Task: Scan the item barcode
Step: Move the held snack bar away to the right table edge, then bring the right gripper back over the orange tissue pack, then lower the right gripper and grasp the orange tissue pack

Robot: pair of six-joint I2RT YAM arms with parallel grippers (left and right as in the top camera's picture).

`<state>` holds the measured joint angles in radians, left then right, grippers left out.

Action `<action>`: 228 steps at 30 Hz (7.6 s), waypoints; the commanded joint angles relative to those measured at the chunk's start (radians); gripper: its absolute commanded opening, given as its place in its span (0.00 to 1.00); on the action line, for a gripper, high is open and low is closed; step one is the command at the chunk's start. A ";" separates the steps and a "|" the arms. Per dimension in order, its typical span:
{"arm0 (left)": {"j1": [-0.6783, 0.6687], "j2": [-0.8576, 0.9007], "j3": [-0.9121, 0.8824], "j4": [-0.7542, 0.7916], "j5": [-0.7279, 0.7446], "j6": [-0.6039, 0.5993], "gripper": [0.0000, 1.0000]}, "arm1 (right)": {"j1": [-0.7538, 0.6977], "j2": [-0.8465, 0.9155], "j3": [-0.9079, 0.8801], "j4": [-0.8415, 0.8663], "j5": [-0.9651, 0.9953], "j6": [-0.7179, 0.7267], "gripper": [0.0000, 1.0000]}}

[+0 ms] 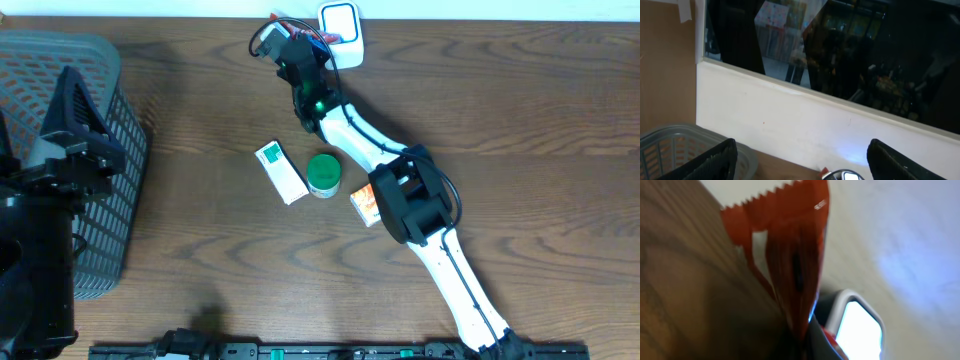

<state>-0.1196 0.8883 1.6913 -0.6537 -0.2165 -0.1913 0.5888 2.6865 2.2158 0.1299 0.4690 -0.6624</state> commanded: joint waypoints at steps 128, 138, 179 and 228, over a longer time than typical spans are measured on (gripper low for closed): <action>0.003 -0.003 -0.001 0.003 -0.005 -0.013 0.83 | -0.212 -0.871 -1.099 -0.851 -0.468 1.353 0.01; 0.003 -0.003 -0.001 0.003 -0.005 -0.013 0.83 | -0.164 -0.754 -1.099 -0.841 -0.644 1.364 0.01; 0.003 -0.003 -0.001 0.003 -0.005 -0.012 0.83 | -0.028 -1.122 -1.096 -0.929 -0.555 0.685 0.99; 0.003 -0.003 -0.001 0.003 -0.005 -0.012 0.83 | 0.059 -0.800 -1.079 -0.772 -0.549 0.665 0.74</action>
<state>-0.1196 0.8879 1.6909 -0.6537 -0.2161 -0.1913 0.6392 1.8721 1.1271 -0.6174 -0.0948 -0.0921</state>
